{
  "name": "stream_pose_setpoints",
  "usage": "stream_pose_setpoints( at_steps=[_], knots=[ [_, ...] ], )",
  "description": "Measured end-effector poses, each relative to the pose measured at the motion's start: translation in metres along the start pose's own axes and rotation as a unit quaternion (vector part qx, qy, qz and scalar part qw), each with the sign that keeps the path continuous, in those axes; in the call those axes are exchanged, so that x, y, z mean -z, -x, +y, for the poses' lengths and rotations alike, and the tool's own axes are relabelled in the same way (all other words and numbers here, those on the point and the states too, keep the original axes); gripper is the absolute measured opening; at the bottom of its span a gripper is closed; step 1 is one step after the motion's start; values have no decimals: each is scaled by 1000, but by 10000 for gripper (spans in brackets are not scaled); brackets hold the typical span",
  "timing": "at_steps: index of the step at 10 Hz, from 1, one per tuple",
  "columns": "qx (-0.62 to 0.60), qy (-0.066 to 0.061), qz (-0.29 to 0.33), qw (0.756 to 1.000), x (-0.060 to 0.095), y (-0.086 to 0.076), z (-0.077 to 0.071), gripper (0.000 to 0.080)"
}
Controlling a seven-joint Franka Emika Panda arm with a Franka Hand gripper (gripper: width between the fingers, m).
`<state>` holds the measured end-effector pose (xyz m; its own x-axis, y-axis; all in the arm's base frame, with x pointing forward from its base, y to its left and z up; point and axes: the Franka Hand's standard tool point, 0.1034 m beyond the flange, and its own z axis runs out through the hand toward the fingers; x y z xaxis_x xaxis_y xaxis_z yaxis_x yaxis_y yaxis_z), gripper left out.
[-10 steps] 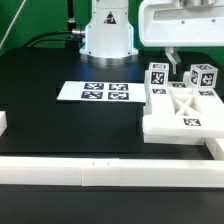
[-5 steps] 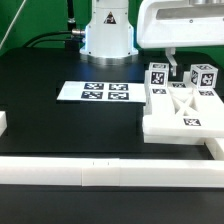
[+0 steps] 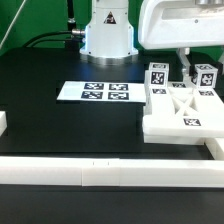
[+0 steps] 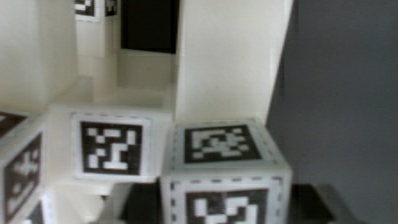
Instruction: Assemble chair
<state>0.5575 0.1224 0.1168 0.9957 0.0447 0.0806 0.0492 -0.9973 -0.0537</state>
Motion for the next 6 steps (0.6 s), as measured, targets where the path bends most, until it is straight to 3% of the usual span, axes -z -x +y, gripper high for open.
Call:
stream_pose_setpoints(
  at_steps=[2,5,6],
  knots=[
    [-31,-5,9,999,0,-1,1,284],
    [-169,-27,35,985,0,-3,6,284],
    [-178,-28,34,983,0,-3,6,284]
  ],
)
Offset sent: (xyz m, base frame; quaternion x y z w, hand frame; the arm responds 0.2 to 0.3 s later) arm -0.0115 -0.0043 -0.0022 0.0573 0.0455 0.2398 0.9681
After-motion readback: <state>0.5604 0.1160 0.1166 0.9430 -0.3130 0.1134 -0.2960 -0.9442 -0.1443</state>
